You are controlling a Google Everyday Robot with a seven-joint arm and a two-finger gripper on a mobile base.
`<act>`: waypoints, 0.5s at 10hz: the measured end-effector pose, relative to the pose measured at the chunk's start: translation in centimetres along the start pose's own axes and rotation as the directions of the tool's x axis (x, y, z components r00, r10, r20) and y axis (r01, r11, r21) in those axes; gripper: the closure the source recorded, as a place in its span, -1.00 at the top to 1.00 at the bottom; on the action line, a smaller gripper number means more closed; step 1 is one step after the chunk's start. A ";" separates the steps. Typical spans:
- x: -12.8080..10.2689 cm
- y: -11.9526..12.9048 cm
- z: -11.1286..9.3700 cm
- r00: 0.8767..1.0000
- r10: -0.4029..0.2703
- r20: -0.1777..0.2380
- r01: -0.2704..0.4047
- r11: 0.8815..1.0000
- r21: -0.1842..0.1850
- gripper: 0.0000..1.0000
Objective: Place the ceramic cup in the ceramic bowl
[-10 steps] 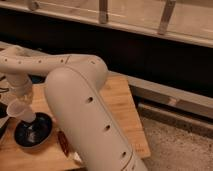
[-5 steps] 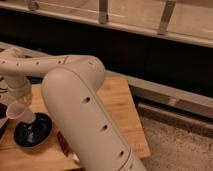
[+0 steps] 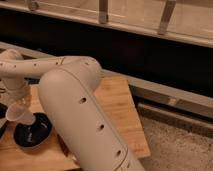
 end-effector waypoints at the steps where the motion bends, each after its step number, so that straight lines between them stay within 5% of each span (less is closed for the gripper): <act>1: 0.1 -0.1 0.1 1.000 0.000 -0.002 0.000 1.000 0.002 -0.24; 2: 0.1 -0.3 0.2 1.000 0.000 -0.004 0.000 1.000 0.005 -0.20; 5: 0.0 0.3 0.6 1.000 -0.010 -0.008 0.010 1.000 0.007 0.36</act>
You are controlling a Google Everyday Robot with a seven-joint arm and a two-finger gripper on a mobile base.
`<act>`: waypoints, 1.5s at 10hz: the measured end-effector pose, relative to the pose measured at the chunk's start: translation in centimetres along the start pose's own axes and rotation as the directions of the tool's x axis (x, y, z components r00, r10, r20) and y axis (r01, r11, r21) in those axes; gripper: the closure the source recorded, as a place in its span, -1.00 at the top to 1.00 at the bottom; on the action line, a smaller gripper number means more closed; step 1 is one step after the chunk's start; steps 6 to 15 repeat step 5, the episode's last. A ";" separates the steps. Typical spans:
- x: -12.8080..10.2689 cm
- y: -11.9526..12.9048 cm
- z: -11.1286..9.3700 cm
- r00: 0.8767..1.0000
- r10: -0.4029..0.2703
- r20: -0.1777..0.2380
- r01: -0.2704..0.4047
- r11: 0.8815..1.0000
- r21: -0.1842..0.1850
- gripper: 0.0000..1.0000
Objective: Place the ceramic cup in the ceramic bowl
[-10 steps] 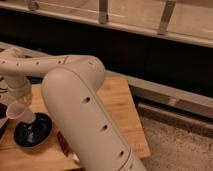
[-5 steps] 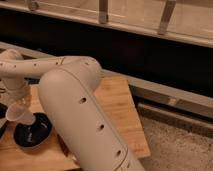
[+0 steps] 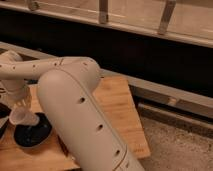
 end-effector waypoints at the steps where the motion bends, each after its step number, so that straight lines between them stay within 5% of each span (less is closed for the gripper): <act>1: 0.1 -0.1 0.1 1.000 0.002 -0.001 -0.002 1.000 0.001 0.50; 15: 0.3 0.2 0.6 1.000 -0.004 -0.005 0.004 1.000 0.008 0.56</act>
